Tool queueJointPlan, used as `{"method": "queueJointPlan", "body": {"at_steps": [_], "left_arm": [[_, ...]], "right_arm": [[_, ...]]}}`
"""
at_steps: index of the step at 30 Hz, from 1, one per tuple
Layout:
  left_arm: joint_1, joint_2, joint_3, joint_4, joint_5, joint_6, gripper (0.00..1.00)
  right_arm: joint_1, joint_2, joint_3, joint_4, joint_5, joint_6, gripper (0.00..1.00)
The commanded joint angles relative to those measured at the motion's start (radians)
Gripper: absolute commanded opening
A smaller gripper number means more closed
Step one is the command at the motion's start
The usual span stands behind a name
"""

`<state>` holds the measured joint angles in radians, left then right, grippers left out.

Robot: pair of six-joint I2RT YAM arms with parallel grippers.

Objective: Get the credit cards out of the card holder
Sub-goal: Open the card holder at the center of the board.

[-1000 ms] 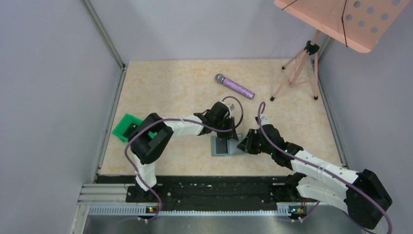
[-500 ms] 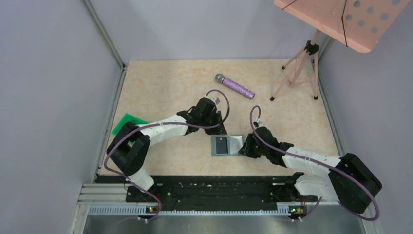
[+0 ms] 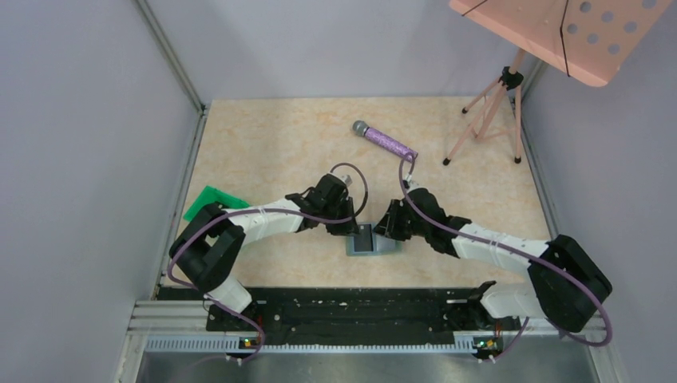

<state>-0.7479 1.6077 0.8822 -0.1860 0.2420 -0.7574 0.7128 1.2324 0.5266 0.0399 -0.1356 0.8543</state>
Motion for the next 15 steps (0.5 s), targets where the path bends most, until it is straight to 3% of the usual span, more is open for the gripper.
{"method": "queueJointPlan", "body": {"at_steps": [1, 15], "left_arm": [[-0.002, -0.030, -0.020, 0.052, 0.000, -0.009, 0.21], [-0.002, -0.014, -0.083, 0.109, 0.012, -0.021, 0.14]], "right_arm": [[0.007, 0.086, 0.042, 0.090, -0.048, -0.019, 0.18], [-0.057, 0.227, -0.041, 0.255, -0.195, -0.076, 0.20]]}}
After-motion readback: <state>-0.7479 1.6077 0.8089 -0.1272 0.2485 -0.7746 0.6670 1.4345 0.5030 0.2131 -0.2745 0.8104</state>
